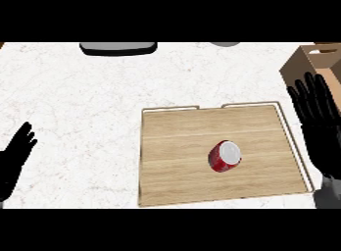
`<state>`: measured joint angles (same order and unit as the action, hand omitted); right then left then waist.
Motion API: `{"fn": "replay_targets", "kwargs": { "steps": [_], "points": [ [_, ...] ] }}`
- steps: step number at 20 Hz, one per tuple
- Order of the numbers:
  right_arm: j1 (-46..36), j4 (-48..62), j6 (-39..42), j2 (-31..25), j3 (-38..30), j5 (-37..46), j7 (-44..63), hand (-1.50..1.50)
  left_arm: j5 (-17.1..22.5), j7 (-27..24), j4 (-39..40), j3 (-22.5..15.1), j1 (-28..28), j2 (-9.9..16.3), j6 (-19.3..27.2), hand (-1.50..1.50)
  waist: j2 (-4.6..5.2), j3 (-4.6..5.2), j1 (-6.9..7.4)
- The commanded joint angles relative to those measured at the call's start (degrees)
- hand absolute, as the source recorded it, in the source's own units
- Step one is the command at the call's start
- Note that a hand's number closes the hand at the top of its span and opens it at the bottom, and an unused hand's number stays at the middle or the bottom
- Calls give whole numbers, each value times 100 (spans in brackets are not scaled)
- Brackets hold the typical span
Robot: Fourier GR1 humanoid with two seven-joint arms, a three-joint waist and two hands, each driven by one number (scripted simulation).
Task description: Pick the can from the tray and place it in the cardboard box
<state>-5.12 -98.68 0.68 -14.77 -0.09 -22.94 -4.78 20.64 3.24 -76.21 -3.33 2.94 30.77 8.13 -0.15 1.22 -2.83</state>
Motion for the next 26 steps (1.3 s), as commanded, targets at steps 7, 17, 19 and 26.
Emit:
{"fn": "replay_targets", "kwargs": {
  "steps": [7, 17, 19, 26],
  "points": [
    [-1716, -634, 1780, -2344, -98, 611, 409, -150, -836, -919, -1074, -811, -1290, 115, -603, 0, -8, -73, 156],
    [-2044, 744, 3400, -2823, -135, 1989, -2621, -150, -1316, -824, -1120, -1210, -1831, -214, -588, 0, 71, -138, 384],
    [-2070, 555, 3408, -3027, -127, 2284, -2750, -150, -1112, -920, -1128, -909, -1675, 79, -875, 0, 33, -127, 357],
    [-2262, -140, 3566, -3715, 855, 3701, -2589, -150, -1349, -1109, -1047, -1029, -1533, -208, -704, 0, 10, -117, 313]
  ]
}}
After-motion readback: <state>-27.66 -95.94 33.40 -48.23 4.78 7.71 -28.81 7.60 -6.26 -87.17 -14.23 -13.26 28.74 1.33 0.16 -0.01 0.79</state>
